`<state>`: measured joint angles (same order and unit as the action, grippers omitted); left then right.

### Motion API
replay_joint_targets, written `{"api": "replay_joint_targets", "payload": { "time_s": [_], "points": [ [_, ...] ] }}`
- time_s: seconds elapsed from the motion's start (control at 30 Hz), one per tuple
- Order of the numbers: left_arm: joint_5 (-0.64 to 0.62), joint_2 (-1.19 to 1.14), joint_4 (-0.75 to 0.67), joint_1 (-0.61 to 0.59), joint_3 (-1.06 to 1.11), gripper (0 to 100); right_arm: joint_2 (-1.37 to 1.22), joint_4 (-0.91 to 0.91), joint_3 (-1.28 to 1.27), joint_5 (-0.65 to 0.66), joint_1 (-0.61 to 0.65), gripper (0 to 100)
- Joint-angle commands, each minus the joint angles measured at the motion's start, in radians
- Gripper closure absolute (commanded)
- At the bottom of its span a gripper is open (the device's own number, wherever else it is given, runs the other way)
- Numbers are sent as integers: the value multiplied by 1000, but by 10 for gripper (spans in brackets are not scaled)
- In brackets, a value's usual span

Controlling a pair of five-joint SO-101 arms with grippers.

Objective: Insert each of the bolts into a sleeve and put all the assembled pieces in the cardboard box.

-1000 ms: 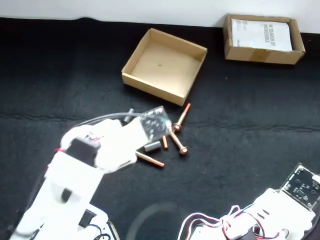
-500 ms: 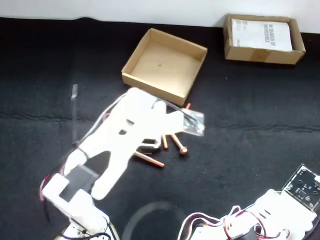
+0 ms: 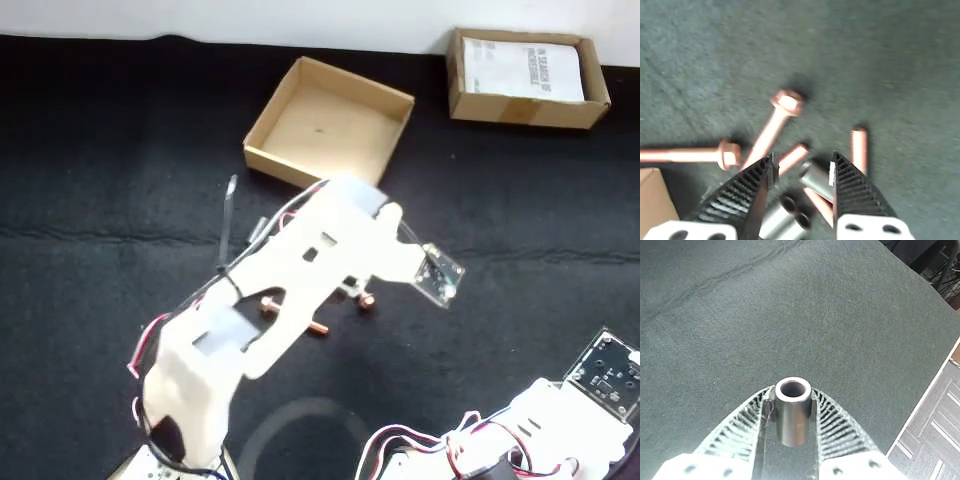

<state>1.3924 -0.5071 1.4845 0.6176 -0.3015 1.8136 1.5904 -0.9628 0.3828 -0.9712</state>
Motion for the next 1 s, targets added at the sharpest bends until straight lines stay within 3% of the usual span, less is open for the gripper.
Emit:
{"api": "replay_joint_targets", "payload": {
  "time_s": [0.0,0.37,0.77,0.97],
  "points": [
    [68,-122,14,7,-168,825,-19,-15,13,-3,-10,992],
    [64,-421,149,18,-518,829,-19,-21,16,-3,-4,992],
    [-55,-490,150,110,-590,830,-19,-16,15,-8,-5,992],
    [-54,-493,141,111,-585,992,-19,-16,15,-8,-5,992]
  ]
}}
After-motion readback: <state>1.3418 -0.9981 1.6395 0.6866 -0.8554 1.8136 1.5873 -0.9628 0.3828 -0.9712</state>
